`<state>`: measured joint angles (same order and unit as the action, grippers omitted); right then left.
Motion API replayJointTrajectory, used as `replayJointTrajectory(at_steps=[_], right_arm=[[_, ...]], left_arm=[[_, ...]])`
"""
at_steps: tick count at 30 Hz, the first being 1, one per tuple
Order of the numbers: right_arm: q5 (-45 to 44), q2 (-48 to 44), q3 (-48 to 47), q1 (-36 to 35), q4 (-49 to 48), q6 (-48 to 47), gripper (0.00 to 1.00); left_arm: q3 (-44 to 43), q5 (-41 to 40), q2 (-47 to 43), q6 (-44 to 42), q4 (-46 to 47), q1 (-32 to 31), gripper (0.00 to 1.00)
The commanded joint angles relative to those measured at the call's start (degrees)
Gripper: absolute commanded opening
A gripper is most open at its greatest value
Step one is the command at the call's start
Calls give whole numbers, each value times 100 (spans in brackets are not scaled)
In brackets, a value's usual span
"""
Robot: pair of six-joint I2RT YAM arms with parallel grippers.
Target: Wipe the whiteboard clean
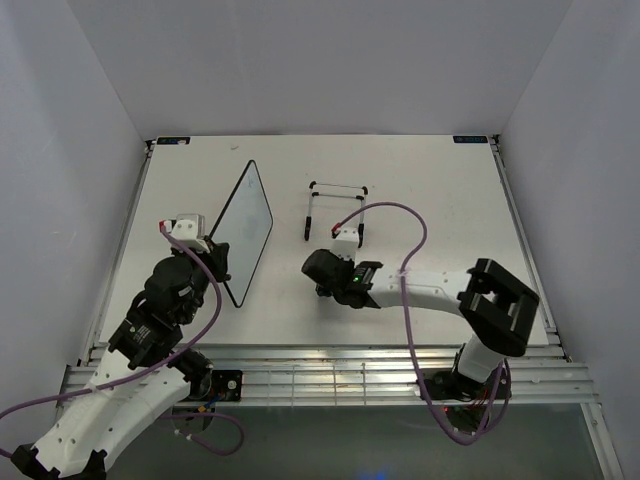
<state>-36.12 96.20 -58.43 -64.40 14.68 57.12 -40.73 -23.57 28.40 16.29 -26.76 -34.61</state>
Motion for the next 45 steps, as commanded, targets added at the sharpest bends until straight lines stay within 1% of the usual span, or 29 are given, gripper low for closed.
replayJointTrajectory(at_steps=[1,2,3,5,6,7,8,9,10,11,12,13,14,15,16,17,18,19,24,29,31,36,39,43,45], right_arm=[[-168,-1057,559,59,-763,-1113,25],[-80,-1634,770,103,-1095,-1368,25],[234,-1944,1181,138,-1307,-1945,25],[491,-2577,1518,208,-1606,-2440,22],[579,-3198,1650,226,-1721,-2695,22],[745,-3491,1834,226,-1740,-3194,22],[825,-4069,1905,226,-1731,-3434,22],[1104,-4344,1967,226,-1731,-3697,22],[1185,-4573,2054,226,-1723,-4143,23],[1212,-4810,2081,226,-1696,-4270,23],[1230,-5169,2099,235,-1600,-4410,23],[1239,-5304,2091,235,-1530,-4533,23],[1256,-5496,2064,252,-1477,-4735,24],[1404,-5559,2029,261,-1320,-4815,24],[1467,-5595,1977,261,-1118,-4903,24],[1459,-5656,1907,261,-1038,-4947,24],[1380,-5691,1889,261,-967,-4948,25],[1362,-5726,1888,270,-897,-4965,25],[1520,-5929,1818,279,-502,-4790,25],[1800,-5683,1642,279,157,-4342,26],[1810,-5587,1660,279,202,-4166,25],[1608,-5586,1669,375,368,-4130,26],[1660,-5647,1642,603,684,-4104,25],[1898,-5796,1660,1200,1062,-4095,25],[1907,-5876,1695,1377,1151,-4156,26]], left_arm=[[-163,721,16,137,444,25,0],[-189,879,16,268,427,25,0],[-198,1029,-10,356,400,25,0],[-172,1459,-177,680,409,25,0],[-146,1635,-212,778,444,25,0],[-128,2106,-221,901,453,25,0],[-93,2355,-125,1180,453,25,0],[-67,2766,-46,1331,514,25,0],[-41,3075,59,1489,566,25,0],[29,3678,156,1673,680,25,0],[195,3963,339,2015,986,25,0],[284,4227,428,2175,1154,25,0],[372,4717,629,2342,1347,25,0],[503,4939,744,2656,1689,25,0],[557,5167,867,2781,1866,25,0],[610,5631,1008,2913,2050,25,0],[662,5792,1262,3123,2348,25,0],[689,5916,1360,3212,2456,25,0],[1023,6365,1501,3626,3369,25,0],[1234,6453,1449,3653,3528,25,0],[1287,6479,1327,3566,3546,25,0],[1366,6655,1010,3503,3757,25,0],[1348,6795,930,3495,3810,25,0],[1331,6998,842,3442,3915,24,0],[1340,7042,790,3459,3994,25,0]])
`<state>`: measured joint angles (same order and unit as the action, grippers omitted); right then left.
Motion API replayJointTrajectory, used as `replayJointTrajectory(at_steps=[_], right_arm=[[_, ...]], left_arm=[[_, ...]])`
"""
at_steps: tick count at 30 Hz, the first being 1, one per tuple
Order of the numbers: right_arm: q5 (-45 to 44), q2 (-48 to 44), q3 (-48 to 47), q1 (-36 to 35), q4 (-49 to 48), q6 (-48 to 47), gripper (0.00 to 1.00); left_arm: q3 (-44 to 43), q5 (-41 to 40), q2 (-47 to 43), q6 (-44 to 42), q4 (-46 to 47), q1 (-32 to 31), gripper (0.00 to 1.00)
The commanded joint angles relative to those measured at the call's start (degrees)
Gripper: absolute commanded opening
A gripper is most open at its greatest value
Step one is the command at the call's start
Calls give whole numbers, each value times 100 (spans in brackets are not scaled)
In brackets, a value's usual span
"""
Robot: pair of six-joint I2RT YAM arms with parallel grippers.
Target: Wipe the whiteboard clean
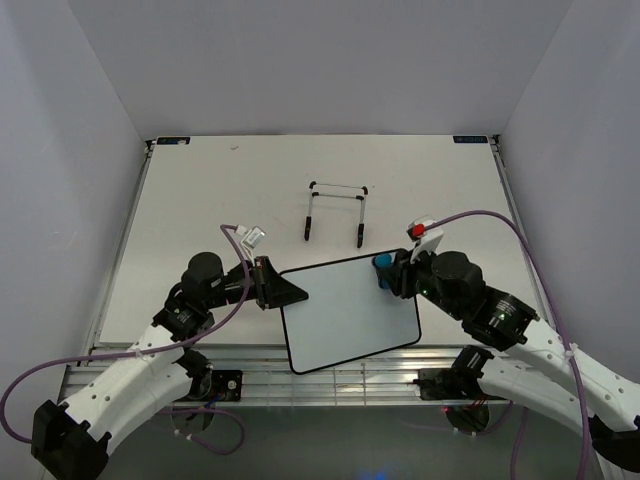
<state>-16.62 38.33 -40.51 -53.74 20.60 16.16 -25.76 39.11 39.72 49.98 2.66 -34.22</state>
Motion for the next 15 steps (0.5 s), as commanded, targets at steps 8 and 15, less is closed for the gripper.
replayJointTrajectory(at_steps=[8,15], right_arm=[[115,-80,-273,1005,945,-430,25],[71,-27,-352,1286,1174,-368,26]], left_arm=[[-158,949,-316,83,1167,-15,0],[-96,1002,-483,21,1202,-15,0]])
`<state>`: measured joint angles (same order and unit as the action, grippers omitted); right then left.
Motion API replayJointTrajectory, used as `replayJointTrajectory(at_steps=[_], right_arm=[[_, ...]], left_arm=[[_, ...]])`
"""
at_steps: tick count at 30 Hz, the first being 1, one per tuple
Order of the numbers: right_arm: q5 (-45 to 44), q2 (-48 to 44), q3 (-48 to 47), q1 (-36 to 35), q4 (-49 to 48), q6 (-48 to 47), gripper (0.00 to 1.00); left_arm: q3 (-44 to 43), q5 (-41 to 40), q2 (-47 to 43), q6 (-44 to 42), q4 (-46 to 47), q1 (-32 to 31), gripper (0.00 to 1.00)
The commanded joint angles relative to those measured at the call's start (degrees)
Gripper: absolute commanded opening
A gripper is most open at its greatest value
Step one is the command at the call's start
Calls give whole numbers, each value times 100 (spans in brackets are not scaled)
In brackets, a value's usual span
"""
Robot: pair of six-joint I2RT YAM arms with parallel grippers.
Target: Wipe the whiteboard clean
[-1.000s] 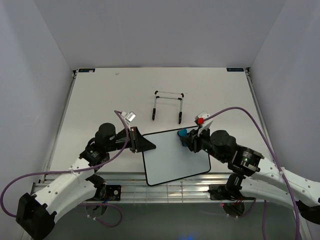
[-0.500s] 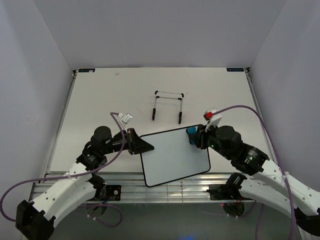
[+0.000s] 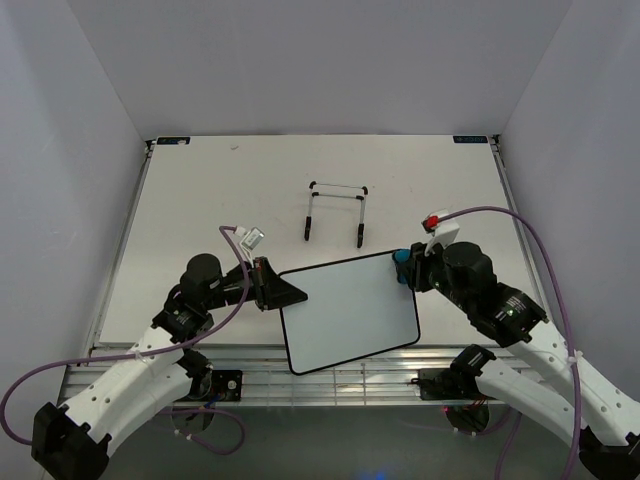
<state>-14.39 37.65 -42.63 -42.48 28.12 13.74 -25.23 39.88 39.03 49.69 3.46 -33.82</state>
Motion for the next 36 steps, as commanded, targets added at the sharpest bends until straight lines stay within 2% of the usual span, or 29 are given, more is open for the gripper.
replayJointTrajectory(at_steps=[1,4,11,16,19,21,22,25,28,32,36], right_arm=[[-134,67,-175,170,457,-56,26],[-65,94,-245,170,502,6,26],[1964,216,79,170,-596,304,25],[2511,357,299,152,-1343,612,25],[2337,497,265,143,-1371,560,25],[1312,655,29,143,-758,490,25],[394,700,-51,143,-285,472,25],[-719,718,-210,178,245,446,25],[-793,674,-123,389,475,428,25],[-399,796,35,565,432,349,26],[646,920,36,565,-42,375,25]], left_arm=[[-148,951,-422,49,1121,-54,0],[-131,960,-387,41,1130,-63,0],[-122,987,-211,199,1446,-54,0],[-157,1031,-71,295,1604,-54,0],[-192,1057,-44,295,1622,-54,0],[-210,1048,-44,278,1622,-54,0],[-219,1040,-62,260,1622,-54,0],[-245,1022,-79,243,1587,-54,0],[-271,1004,-53,208,1578,-54,0],[-377,1031,8,199,1578,-54,0],[-386,1048,17,207,1578,-54,0]])
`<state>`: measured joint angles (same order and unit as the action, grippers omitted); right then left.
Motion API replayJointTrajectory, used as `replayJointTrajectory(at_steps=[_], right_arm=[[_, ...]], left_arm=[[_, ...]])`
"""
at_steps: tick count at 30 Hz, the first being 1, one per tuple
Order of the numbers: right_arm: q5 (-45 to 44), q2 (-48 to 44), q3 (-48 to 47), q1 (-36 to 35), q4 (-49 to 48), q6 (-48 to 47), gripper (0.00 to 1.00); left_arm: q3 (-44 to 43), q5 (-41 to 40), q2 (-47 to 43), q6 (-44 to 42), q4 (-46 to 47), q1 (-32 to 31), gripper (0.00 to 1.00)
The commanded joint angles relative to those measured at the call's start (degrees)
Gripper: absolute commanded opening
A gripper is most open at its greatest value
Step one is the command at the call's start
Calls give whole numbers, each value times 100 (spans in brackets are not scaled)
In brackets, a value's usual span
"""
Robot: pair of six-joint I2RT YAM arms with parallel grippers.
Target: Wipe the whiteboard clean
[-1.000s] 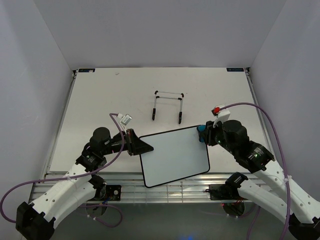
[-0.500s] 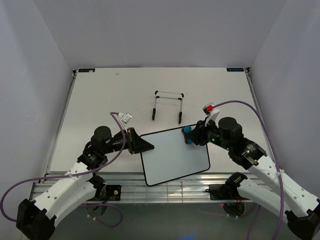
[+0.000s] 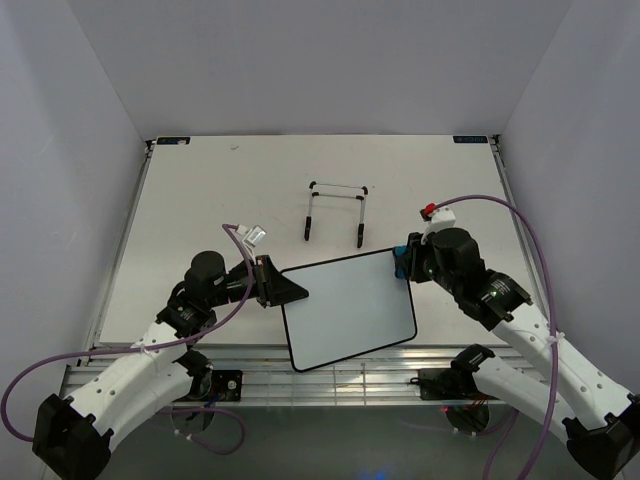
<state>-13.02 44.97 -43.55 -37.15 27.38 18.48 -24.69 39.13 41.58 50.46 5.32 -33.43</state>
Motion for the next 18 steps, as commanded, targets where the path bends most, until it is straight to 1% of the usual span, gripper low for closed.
replayJointTrajectory(at_steps=[1,5,9,13,15,16,17,18], right_arm=[[911,222,93,23,-152,-73,25],[1433,328,92,-143,-652,121,24],[1495,337,101,-232,-1023,77,24],[1618,547,5,-232,-1164,24,25],[1356,618,57,-232,-1217,-2,24],[876,627,75,-214,-1191,-107,24],[680,679,83,-110,-1139,-169,25],[469,714,49,-4,-868,-213,25]], left_arm=[[-432,1114,-230,131,1393,-94,0],[-405,1087,-186,157,1428,-94,0],[-405,1149,-186,201,1498,-94,0],[-397,1149,-229,219,1507,-94,0],[-396,1149,-247,219,1516,-94,0],[-388,1149,-256,228,1516,-94,0],[-388,1140,-291,228,1516,-94,0],[-388,1132,-317,219,1498,-94,0]])
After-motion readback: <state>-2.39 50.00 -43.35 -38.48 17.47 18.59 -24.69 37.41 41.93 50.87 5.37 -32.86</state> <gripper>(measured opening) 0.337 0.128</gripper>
